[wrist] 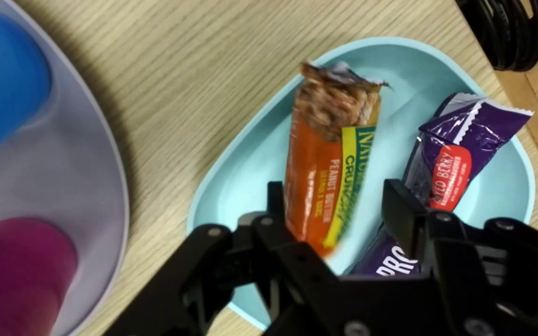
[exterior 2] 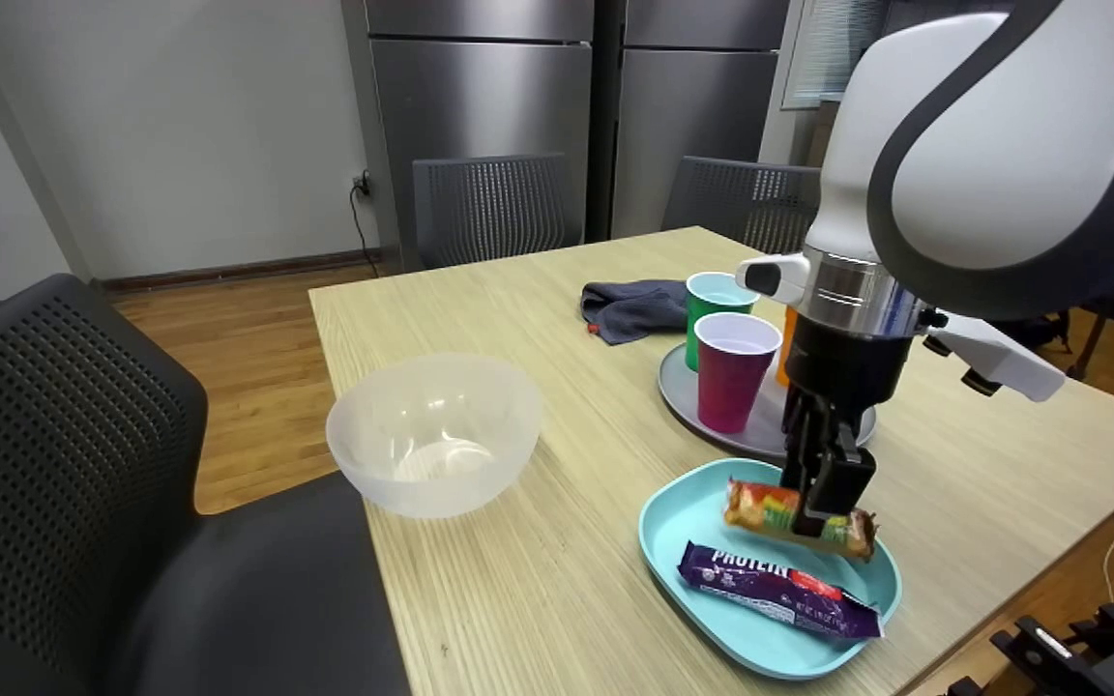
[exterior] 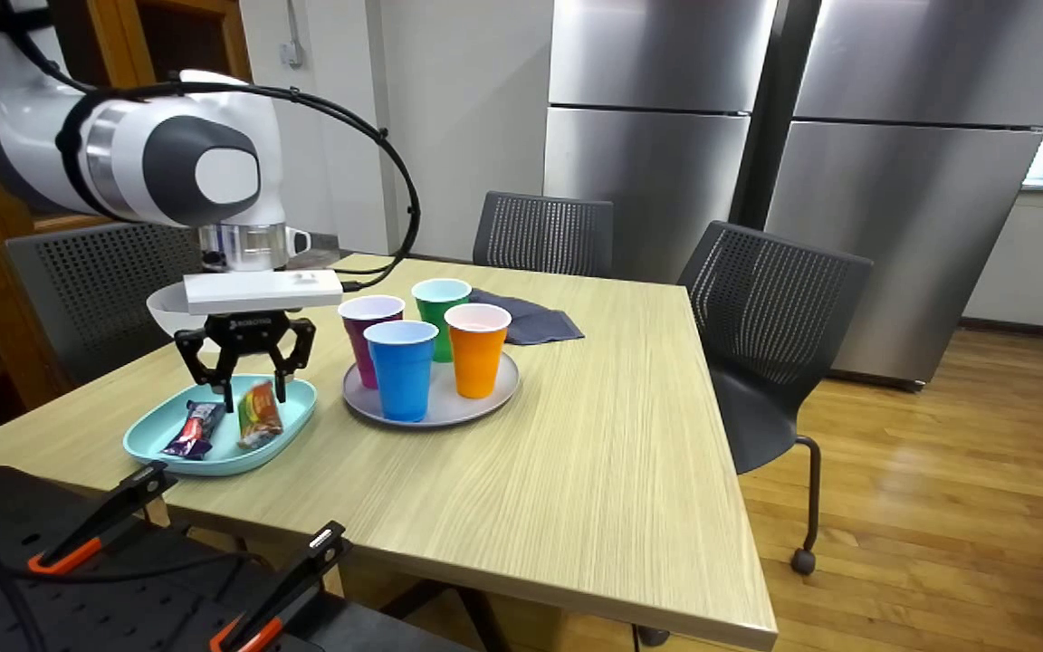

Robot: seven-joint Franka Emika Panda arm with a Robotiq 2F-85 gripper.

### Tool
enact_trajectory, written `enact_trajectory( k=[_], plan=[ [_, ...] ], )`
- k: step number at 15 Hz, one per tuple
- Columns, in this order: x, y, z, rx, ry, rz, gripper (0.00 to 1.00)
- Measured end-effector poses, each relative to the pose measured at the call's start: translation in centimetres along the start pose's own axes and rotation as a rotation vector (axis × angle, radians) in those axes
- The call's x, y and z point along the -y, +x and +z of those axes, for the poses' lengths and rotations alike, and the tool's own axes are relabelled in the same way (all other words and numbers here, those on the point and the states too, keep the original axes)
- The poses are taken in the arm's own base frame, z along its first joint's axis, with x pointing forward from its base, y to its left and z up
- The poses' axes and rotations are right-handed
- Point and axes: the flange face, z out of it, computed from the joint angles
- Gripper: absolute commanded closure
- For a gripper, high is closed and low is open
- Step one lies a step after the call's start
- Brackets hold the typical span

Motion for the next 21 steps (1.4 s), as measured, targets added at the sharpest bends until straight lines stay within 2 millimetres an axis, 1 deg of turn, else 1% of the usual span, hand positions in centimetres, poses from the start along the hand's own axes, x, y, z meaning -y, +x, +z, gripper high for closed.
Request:
enact_trajectory(
  k=[1, 2, 7, 11, 14, 17, 21],
  plan=[
    [-0.1, -0.1, 0.0, -0.001, 0.000, 0.002, 0.04],
    [-0.2, -0.1, 0.0, -0.003, 0.001, 0.006, 0.00],
    [-0.9, -0.7, -0.6, -0.019, 0.000, 0.031, 0.00],
    [-1.5, -1.6, -2.0, -0.020, -0.016, 0.053, 0.00],
    [-1.3, -2.1, -3.8, -0.014, -0.042, 0.043, 0.00],
    [-1.1, -3.0, -6.1, -0.011, -0.106, 0.034, 0.00],
    [-1.9, -3.0, -9.8, -0.029, -0.185, 0.104, 0.00]
  ],
)
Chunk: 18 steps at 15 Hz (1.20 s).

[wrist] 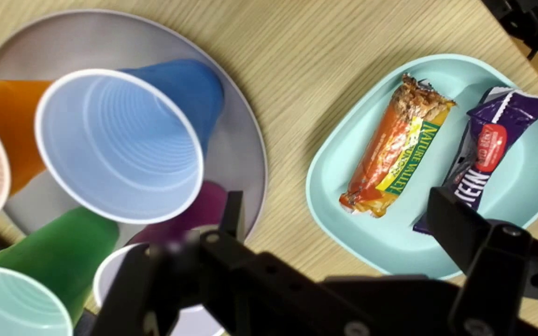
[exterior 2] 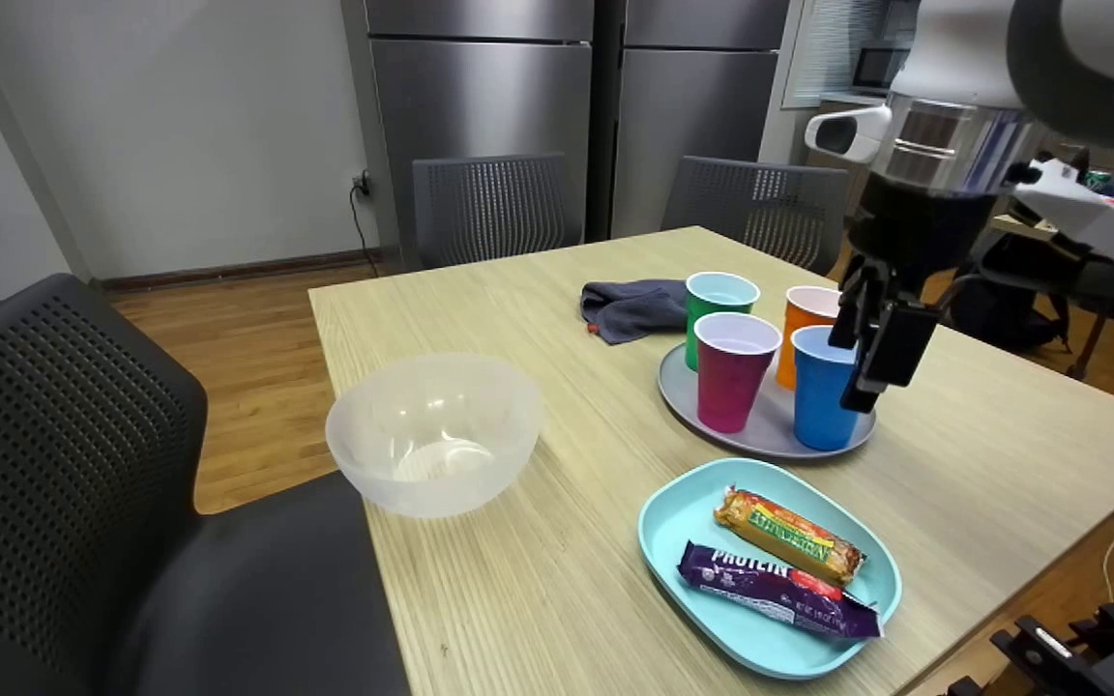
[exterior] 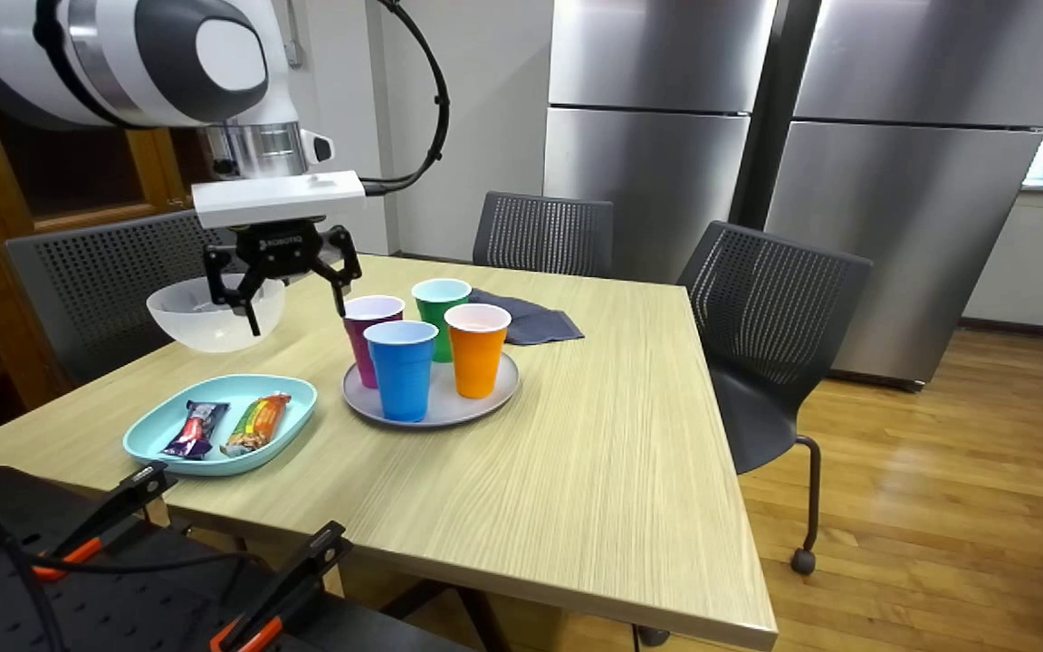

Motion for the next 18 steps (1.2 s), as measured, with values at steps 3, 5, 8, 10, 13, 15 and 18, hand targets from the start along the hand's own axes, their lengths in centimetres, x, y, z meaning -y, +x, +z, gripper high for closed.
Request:
enact_trajectory(
  k=[3, 5, 8, 10, 13, 15, 18],
  plan=[
    [-0.2, 0.1, -2.3, -0.009, -0.024, 0.083, 0.00],
    [-0.8, -0.1, -3.6, -0.006, -0.029, 0.158, 0.00],
    [-2.1, -0.5, -5.4, 0.004, -0.033, 0.282, 0.00],
    [-3.1, -0.7, -6.5, 0.013, -0.030, 0.352, 0.00],
    [-5.0, -1.2, -7.8, 0.025, -0.022, 0.440, 0.00],
    [-6.2, -1.7, -8.6, 0.027, -0.022, 0.493, 0.00],
    [-7.6, -2.2, -9.4, 0.027, -0.022, 0.552, 0.00]
  ],
)
